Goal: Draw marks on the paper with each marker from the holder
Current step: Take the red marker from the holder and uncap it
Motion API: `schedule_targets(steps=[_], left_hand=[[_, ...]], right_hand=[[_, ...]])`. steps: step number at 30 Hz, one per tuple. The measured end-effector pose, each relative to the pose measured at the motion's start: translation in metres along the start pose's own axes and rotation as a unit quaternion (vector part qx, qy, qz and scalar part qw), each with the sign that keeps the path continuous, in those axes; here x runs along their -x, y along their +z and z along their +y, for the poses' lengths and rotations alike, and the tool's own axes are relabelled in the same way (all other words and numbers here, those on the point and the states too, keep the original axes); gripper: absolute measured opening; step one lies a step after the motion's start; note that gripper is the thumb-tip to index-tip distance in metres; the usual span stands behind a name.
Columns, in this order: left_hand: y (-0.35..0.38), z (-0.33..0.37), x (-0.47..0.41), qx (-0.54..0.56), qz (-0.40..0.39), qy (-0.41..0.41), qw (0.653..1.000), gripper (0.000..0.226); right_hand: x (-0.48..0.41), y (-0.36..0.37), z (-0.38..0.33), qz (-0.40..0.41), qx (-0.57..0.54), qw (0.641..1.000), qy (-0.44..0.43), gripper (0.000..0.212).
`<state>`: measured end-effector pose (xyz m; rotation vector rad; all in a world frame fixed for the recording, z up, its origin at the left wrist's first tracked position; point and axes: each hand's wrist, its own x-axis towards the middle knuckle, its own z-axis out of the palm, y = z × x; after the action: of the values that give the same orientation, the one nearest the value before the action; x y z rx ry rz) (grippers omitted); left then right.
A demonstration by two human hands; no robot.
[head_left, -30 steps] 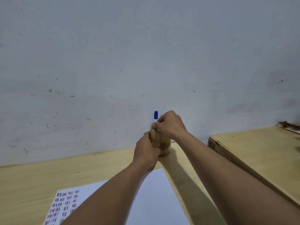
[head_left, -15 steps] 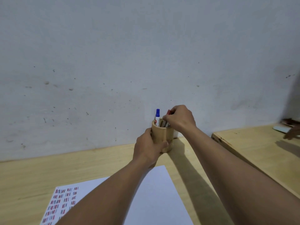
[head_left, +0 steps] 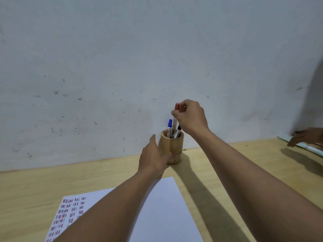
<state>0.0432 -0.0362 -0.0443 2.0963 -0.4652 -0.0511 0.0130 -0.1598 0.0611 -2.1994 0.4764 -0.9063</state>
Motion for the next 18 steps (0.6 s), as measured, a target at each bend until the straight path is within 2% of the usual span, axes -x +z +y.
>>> schedule_targets(steps=[2, 5, 11, 13, 18], left_hand=[[-0.012, 0.006, 0.005, -0.002, 0.015, -0.002, 1.000, 0.106], [-0.035, 0.013, 0.013, -0.006, 0.051, 0.002, 0.999, 0.100], [-0.090, 0.036, 0.041, 0.072, 0.152, 0.045, 0.985, 0.042], [-0.108, 0.047, 0.055, 0.113, 0.177, 0.059, 0.976, 0.031], [-0.140, 0.062, 0.086, 0.231, 0.129, 0.086, 0.961, 0.013]], right_hand=[[0.005, -0.008, -0.012, 0.006, -0.008, 1.000, -0.030, 0.012], [0.017, -0.019, -0.031, 0.000, -0.034, 0.997, -0.071, 0.016], [0.050, -0.032, -0.063, -0.039, -0.026, 0.991, -0.125, 0.026], [0.063, -0.034, -0.069, -0.056, -0.017, 0.991, -0.122, 0.023], [0.098, -0.036, -0.077, -0.088, 0.000, 0.987, -0.132, 0.025]])
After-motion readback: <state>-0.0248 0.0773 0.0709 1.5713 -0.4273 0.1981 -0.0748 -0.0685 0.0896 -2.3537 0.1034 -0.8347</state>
